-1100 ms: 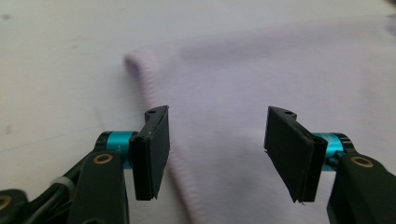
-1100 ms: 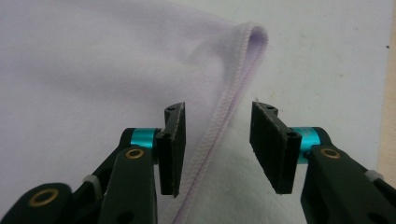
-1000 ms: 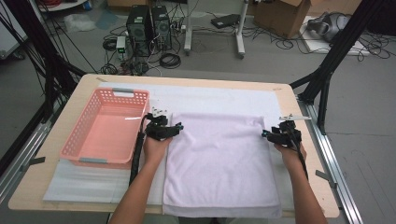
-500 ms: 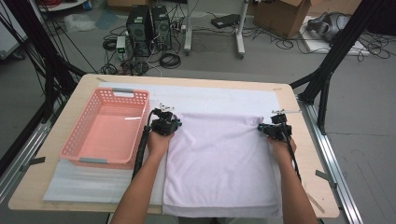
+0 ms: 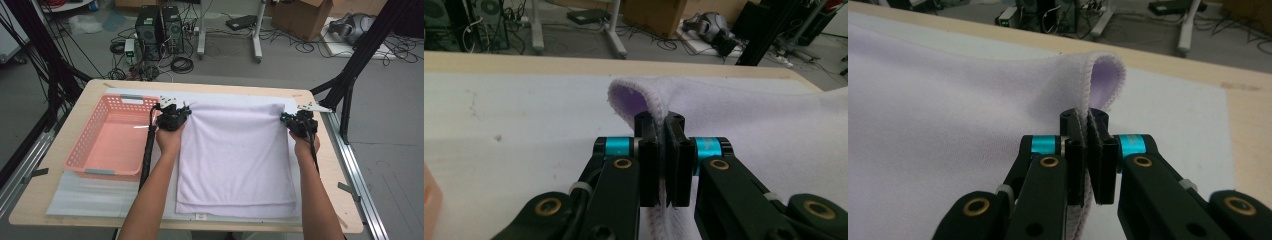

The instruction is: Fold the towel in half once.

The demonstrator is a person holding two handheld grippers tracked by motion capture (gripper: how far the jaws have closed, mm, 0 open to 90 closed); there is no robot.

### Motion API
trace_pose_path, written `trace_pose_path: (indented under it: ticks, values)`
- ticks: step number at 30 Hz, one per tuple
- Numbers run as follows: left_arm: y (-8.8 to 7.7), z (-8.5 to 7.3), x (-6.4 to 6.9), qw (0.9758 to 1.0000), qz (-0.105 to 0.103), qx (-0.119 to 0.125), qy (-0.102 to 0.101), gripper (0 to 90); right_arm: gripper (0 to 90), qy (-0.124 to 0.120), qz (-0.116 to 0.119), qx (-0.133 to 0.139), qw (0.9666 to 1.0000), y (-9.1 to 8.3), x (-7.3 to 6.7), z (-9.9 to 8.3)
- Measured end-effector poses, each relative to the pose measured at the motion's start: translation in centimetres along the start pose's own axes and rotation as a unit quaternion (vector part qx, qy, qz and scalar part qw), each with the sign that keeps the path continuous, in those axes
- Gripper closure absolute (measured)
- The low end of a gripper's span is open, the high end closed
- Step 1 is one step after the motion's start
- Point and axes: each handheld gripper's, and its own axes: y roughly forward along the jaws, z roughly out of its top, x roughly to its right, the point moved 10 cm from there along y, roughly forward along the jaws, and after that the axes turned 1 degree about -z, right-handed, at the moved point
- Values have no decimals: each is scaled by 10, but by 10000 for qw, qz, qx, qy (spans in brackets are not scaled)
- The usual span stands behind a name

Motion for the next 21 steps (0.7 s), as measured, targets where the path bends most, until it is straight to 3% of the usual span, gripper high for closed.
trace_pose_path:
  ticks: [3,4,5,6,8,9,11,14,18,21]
  values:
    - [7,-2,0,9999,-16,-38,162,835,851,124,-108,21,9999,7,4,0]
    - [9,-5,0,9998,-17,-116,176,772,812,136,-139,-3,9998,10,4,-1]
    - [10,-10,0,9996,-72,-222,151,640,708,224,-142,-63,9996,12,5,-4]
    - [11,-14,2,9992,-213,-318,124,583,654,374,-143,-119,9991,14,6,-8]
    - [12,-20,4,9979,-280,-511,290,510,632,496,-78,-230,9985,13,9,-13]
    - [11,-22,6,9975,-330,-564,257,480,630,486,-85,-234,9985,12,10,-14]
    - [9,-22,8,9978,-383,-522,137,445,623,485,-24,-228,9986,7,10,-13]
    - [4,-25,15,9971,-478,-528,281,435,600,393,77,-266,9988,-1,6,-12]
    - [-6,-25,23,9964,-634,-493,261,417,565,297,179,-321,9989,-13,1,-13]
    - [-15,-28,30,9955,-737,-475,366,406,546,209,293,-445,9984,-21,-4,-19]
